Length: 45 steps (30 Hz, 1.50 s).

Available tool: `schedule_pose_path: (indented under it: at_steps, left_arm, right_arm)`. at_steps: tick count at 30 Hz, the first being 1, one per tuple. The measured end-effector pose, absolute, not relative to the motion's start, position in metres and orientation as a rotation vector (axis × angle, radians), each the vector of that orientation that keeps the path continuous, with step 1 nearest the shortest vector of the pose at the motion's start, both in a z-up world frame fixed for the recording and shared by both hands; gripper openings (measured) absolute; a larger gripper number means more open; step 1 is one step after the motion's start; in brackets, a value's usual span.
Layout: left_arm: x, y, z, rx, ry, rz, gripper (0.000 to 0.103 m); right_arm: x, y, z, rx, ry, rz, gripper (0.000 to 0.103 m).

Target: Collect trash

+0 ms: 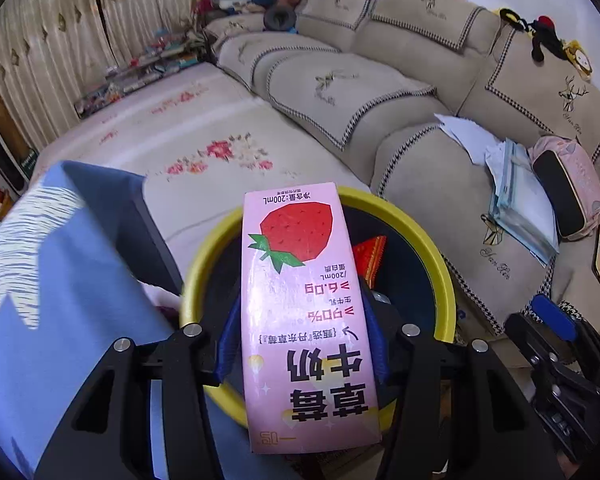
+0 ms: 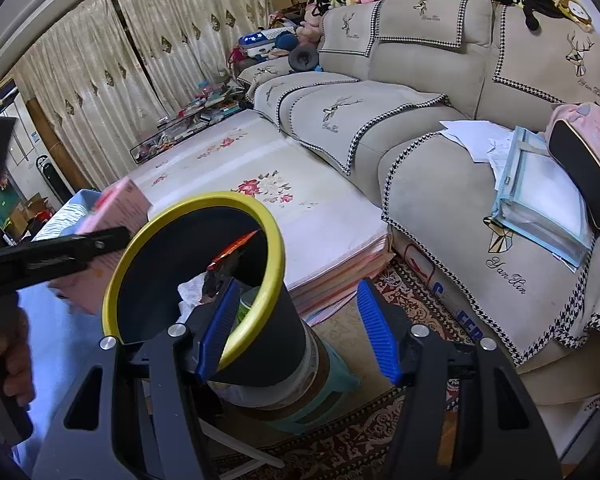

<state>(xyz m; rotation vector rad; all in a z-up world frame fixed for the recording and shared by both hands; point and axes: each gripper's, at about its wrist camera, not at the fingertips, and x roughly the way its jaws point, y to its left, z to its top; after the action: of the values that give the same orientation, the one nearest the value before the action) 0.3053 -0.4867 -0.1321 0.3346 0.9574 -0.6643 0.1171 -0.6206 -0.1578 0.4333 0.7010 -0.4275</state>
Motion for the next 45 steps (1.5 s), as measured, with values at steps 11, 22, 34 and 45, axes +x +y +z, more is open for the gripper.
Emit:
schedule_pose_path:
  at_steps: [11,22,34,45]
  left_arm:
    - [0.293,-0.439,-0.131,0.284,0.957,-0.668,0.08]
    - [0.178,-0.225,-0.024,0.162,0.567,-0.479,0.098]
    - [0.06,-0.044,0.013,0.029,0.427,-0.197,0.098]
    - [0.009,0.007,0.013,-0.018,0.381,-0.101,0.098]
  right_arm:
    - [0.111,-0.606,-0.146,0.399,0.7,-0.414,0.058]
    - [0.099,-0.502,-0.098,0.222,0.673,-0.206,0.072]
    - [0.076,-0.407,-0.048,0.077,0.581,-0.054,0.092]
    - [0.059,-0.388,-0.036,0.051,0.556,-0.034,0.094]
